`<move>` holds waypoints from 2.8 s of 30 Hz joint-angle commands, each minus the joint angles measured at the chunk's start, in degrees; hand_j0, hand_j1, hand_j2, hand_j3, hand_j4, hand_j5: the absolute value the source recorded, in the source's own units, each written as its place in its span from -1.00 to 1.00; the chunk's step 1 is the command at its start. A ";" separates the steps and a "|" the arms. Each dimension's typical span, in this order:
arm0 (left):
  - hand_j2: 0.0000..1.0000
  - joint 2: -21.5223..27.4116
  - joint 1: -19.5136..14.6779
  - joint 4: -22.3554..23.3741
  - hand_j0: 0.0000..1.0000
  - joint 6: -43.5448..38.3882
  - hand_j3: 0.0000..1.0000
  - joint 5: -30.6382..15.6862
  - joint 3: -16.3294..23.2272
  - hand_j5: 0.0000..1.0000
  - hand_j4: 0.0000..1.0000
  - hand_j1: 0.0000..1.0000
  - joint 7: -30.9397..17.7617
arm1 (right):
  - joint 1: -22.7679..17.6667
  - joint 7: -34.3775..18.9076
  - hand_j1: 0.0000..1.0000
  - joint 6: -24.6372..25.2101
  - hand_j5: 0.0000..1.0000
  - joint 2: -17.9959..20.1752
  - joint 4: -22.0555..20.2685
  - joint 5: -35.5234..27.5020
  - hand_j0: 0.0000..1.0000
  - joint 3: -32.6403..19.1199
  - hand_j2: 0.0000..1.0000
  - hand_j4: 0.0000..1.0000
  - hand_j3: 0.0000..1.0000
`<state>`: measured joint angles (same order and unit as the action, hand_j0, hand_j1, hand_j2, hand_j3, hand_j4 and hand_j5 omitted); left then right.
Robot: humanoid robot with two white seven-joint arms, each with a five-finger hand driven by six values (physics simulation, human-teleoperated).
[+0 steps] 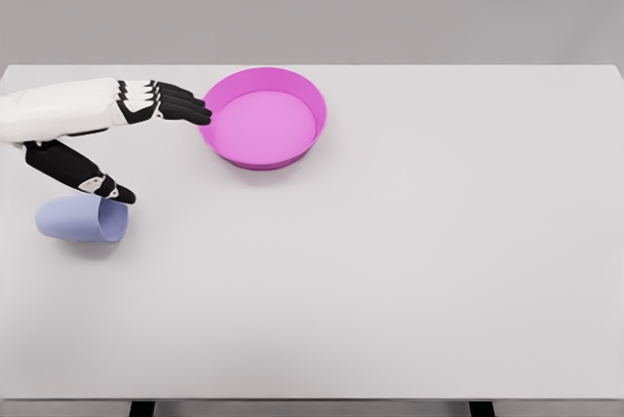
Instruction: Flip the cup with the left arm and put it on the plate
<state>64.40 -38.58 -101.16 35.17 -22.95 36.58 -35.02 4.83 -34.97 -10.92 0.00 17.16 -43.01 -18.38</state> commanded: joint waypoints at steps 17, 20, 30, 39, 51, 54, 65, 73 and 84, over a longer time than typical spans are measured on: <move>1.00 10.39 6.33 -0.09 1.00 -0.17 1.00 -17.04 6.40 1.00 1.00 1.00 0.40 | 0.00 -0.03 1.00 0.02 1.00 0.00 -0.02 0.03 1.00 0.10 1.00 1.00 1.00; 1.00 10.39 7.30 -0.01 1.00 -0.17 1.00 -16.87 5.96 1.00 1.00 1.00 3.99 | 0.00 -0.03 1.00 0.02 1.00 0.00 -0.02 0.03 1.00 0.10 1.00 1.00 1.00; 1.00 12.50 12.39 -0.01 1.00 -11.36 1.00 -11.24 5.88 1.00 1.00 1.00 12.44 | 0.00 -0.03 1.00 0.02 1.00 0.00 -0.02 0.03 1.00 0.10 1.00 1.00 1.00; 1.00 14.79 15.38 -0.01 1.00 -17.33 1.00 -11.07 5.79 1.00 1.00 1.00 12.70 | 0.00 -0.03 1.00 0.02 1.00 0.00 -0.02 0.03 1.00 0.10 1.00 1.00 1.00; 1.00 13.91 16.96 -0.01 1.00 -23.75 1.00 -11.59 5.61 1.00 1.00 1.00 15.77 | 0.00 -0.03 1.00 0.02 1.00 0.00 -0.02 0.03 1.00 0.10 1.00 1.00 1.00; 1.00 13.82 17.31 -0.01 1.00 -23.75 1.00 -11.51 5.61 1.00 1.00 1.00 16.66 | 0.00 -0.03 1.00 0.02 1.00 0.00 0.07 0.03 1.00 0.10 1.00 1.00 1.00; 1.00 13.82 17.49 -0.01 1.00 -25.50 1.00 -5.09 4.29 1.00 1.00 1.00 17.18 | 0.00 -0.03 1.00 0.02 1.00 0.00 0.07 0.03 1.00 0.10 1.00 1.00 1.00; 1.00 10.83 19.16 -0.01 1.00 -30.25 1.00 -2.98 4.03 1.00 1.00 1.00 17.97 | 0.00 -0.03 1.00 0.02 1.00 0.00 -0.02 0.03 1.00 0.10 1.00 1.00 1.00; 1.00 9.16 19.34 0.61 1.00 -33.68 1.00 -1.49 4.03 1.00 1.00 1.00 18.50 | 0.00 -0.03 1.00 0.02 1.00 0.00 0.07 0.03 1.00 0.10 1.00 1.00 1.00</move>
<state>73.81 -19.25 -100.65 1.96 -24.55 40.67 -16.60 4.83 -34.97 -10.87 0.00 17.17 -43.01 -18.28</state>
